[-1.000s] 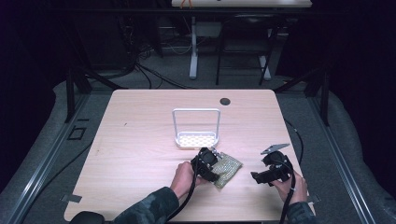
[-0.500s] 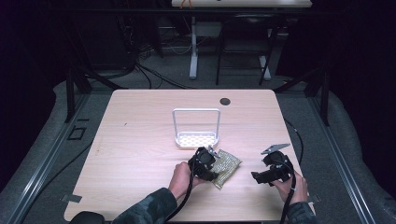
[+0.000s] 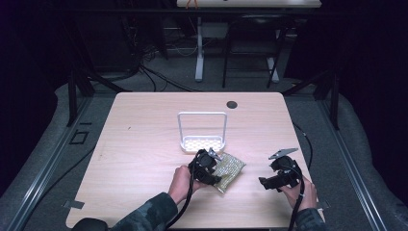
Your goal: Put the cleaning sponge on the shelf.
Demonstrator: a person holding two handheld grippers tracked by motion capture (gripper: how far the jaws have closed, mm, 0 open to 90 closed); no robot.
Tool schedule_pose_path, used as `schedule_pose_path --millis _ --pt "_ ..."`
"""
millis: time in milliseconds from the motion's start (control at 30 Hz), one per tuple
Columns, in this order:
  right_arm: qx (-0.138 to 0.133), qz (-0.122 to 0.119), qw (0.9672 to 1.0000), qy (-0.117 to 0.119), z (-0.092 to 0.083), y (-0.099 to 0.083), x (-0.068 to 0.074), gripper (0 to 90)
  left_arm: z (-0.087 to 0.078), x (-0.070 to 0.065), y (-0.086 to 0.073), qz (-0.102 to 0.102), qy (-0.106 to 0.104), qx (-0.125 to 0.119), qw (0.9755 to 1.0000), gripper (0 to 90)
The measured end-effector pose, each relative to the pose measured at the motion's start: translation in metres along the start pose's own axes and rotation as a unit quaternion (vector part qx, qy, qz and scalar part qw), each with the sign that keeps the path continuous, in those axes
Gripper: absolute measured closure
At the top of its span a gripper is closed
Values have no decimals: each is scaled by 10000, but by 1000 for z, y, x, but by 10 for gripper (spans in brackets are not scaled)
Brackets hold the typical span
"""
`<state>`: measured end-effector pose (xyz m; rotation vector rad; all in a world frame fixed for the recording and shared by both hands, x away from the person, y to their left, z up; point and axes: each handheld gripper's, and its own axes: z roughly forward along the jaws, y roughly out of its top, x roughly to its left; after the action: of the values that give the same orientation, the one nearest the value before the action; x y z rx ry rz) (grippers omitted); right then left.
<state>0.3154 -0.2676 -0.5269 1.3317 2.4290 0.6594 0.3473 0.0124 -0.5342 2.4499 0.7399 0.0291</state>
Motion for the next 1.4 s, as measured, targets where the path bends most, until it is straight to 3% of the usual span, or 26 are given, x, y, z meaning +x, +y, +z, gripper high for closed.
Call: schedule_pose_path --millis 433,600,1400 --pt "-9 -13 10000 -16 0 0 0 108 -13 5 -7 -26 44 -68 10000 626" --pt "2 -25 10000 -30 0 0 0 110 -19 11 -14 -148 91 -107 9998 625" --pt "-5 -37 10000 -22 0 0 1 115 -46 27 -34 -352 267 -275 9986 625"
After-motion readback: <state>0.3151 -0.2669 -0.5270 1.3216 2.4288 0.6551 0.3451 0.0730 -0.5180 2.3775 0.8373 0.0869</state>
